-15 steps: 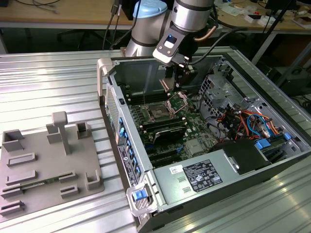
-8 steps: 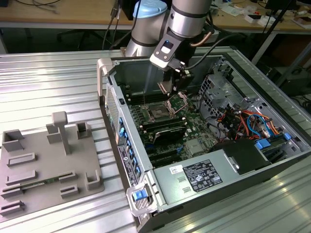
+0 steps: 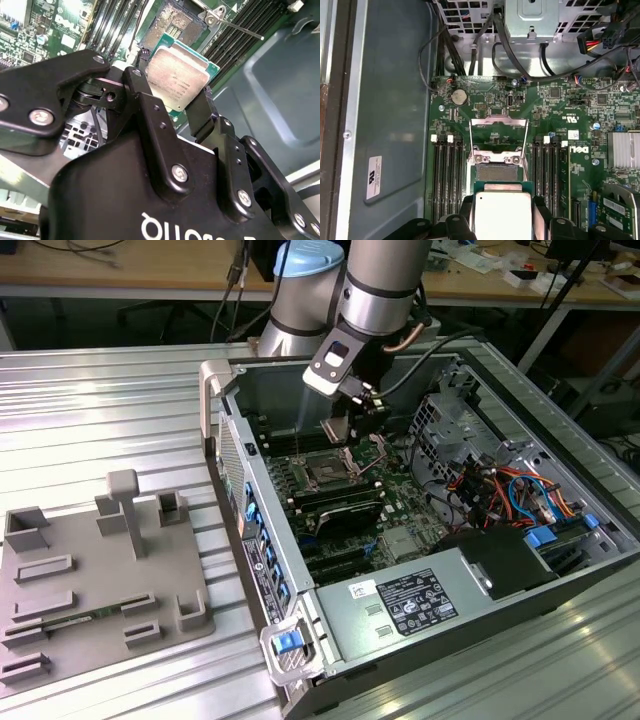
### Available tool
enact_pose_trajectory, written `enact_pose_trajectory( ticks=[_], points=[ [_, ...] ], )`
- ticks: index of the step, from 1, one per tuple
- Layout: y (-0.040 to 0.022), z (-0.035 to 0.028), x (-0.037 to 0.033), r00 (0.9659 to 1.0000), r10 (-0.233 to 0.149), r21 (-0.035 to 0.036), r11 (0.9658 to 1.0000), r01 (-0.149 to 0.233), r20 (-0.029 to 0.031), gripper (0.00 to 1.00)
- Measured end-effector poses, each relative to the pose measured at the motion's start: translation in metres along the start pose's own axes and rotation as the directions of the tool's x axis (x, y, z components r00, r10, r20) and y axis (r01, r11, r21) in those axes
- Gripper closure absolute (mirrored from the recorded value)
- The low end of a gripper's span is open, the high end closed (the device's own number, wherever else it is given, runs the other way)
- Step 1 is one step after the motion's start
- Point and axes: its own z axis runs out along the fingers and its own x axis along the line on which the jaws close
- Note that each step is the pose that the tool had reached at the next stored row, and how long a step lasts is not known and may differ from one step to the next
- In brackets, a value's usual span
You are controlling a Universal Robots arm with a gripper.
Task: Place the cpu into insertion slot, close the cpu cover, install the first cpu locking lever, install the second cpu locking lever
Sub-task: 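Place the cpu into insertion slot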
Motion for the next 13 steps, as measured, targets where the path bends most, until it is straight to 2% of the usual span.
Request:
enact_pose_trajectory(
  ticks=[13],
  points=[
    [-0.0031,0.0277,0.0004,1.0,0.0,0.0006,1.0,0.0,0.0001,0.45]
  ],
)
